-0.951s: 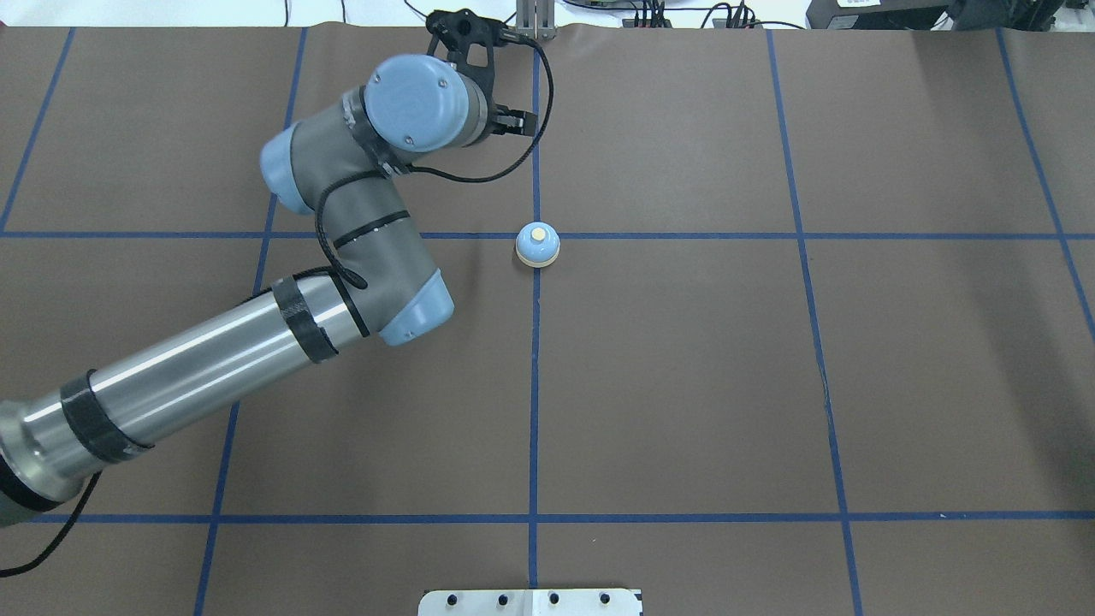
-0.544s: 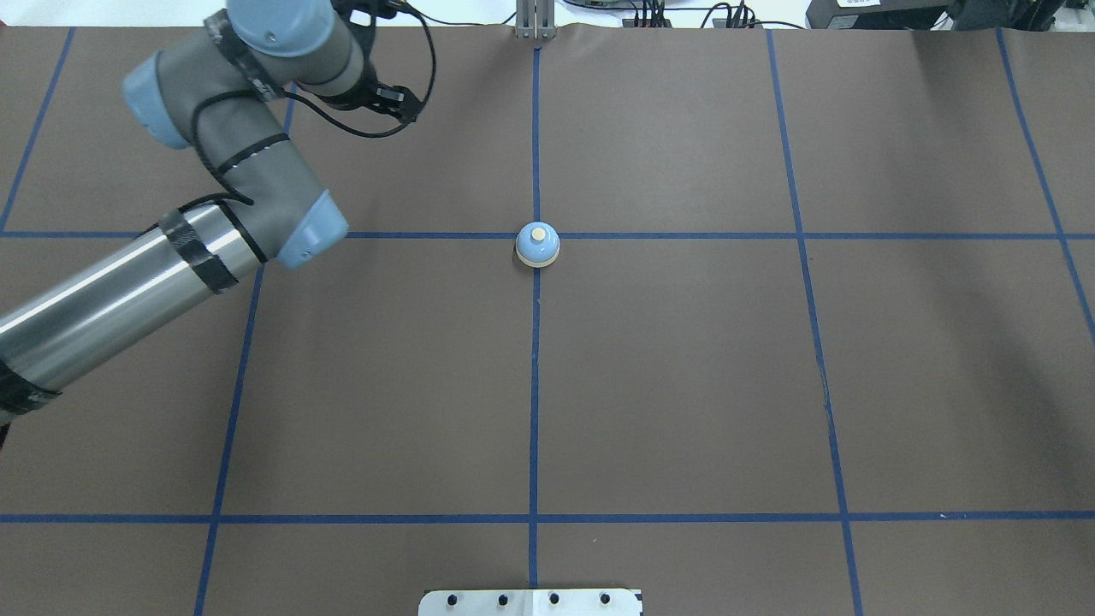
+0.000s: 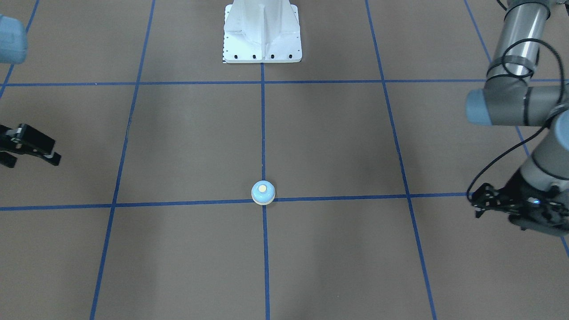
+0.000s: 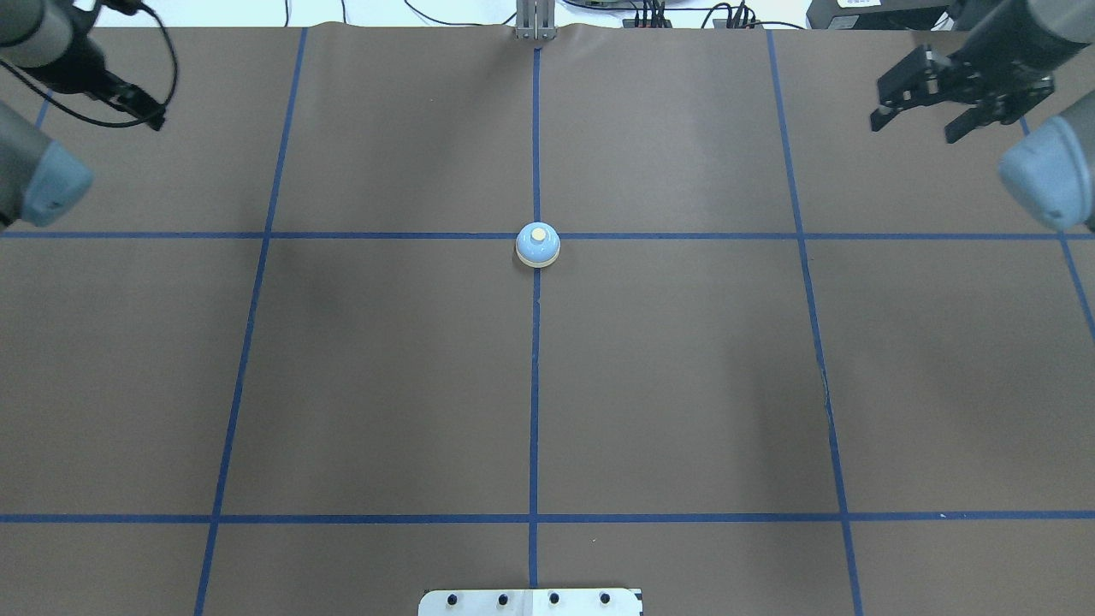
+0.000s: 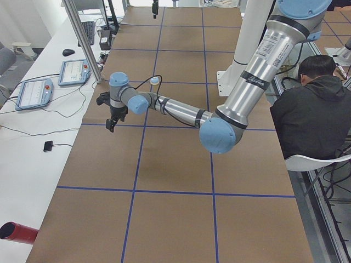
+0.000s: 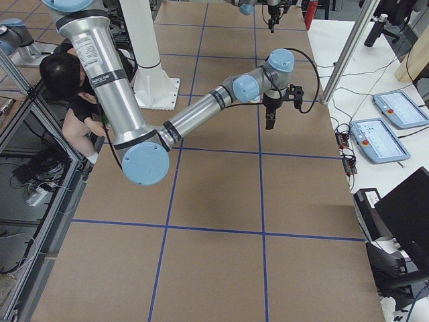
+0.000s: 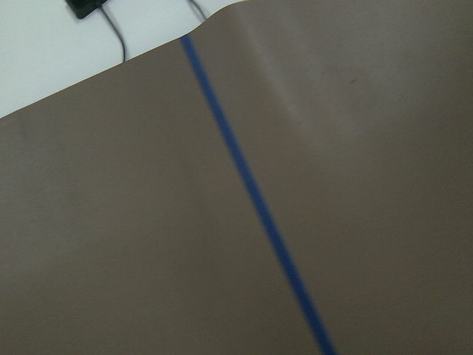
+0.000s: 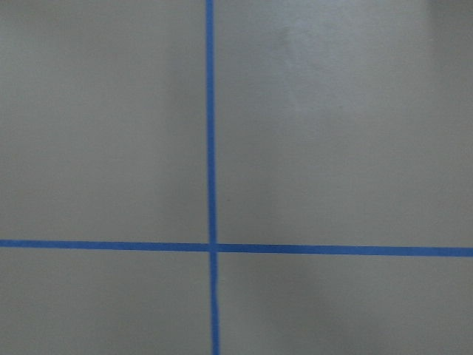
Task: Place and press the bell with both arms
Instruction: 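Move the right gripper above the bell's cream button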
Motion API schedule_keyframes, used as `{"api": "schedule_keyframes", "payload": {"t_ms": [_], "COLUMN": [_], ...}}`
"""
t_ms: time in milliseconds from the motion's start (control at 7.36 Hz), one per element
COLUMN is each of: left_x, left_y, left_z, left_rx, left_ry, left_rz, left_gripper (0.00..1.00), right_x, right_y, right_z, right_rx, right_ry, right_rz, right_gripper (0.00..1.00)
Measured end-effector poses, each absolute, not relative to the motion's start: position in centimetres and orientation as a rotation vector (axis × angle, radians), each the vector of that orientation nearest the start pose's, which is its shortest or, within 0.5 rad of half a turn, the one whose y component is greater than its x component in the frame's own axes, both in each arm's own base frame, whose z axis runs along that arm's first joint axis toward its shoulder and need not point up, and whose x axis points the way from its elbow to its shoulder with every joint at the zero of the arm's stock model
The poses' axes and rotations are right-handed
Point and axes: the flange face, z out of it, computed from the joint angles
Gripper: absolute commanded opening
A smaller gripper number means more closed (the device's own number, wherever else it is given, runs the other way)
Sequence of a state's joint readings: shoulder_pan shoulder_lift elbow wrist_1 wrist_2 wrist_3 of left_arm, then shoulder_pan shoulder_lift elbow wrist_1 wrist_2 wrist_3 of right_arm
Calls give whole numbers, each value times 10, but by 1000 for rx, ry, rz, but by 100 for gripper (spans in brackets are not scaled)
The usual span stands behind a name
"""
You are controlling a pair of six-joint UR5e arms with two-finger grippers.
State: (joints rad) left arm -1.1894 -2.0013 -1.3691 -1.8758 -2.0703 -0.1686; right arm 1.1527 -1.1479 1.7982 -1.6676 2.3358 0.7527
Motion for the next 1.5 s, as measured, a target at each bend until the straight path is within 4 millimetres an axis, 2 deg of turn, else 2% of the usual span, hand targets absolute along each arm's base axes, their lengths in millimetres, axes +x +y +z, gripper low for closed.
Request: {"api": "schedule_keyframes", "payload": {"t_ms": [272,544,680,816,1087,1359,1495], "left_x": [88,34,15,1,-13,-16,-17], "left_y": [-628,-581,-562,-542,-508,-495,-493], "left_z": [546,584,599,612,634,642,644], "left_rx": [333,317,312,302,272,258,255], "left_ry": [563,535,525,519,518,518,519], "left_rz": [401,424,437,441,432,428,427], "left_gripper": [100,100,100,100,100,100,100], "right_x": [-271,-347,-384,-419,-476,-526,-544], "right_y": [-571,-569,-571,-573,-572,-572,-572], "right_z": [277,238,219,202,176,161,160], "right_rx": [22,-15,-25,-38,-56,-58,-50], "right_ry": [-896,-902,-893,-884,-864,-851,-850], "right_rz": [151,232,253,251,222,190,177], "right_gripper": [65,10,0,0,0,0,0]}}
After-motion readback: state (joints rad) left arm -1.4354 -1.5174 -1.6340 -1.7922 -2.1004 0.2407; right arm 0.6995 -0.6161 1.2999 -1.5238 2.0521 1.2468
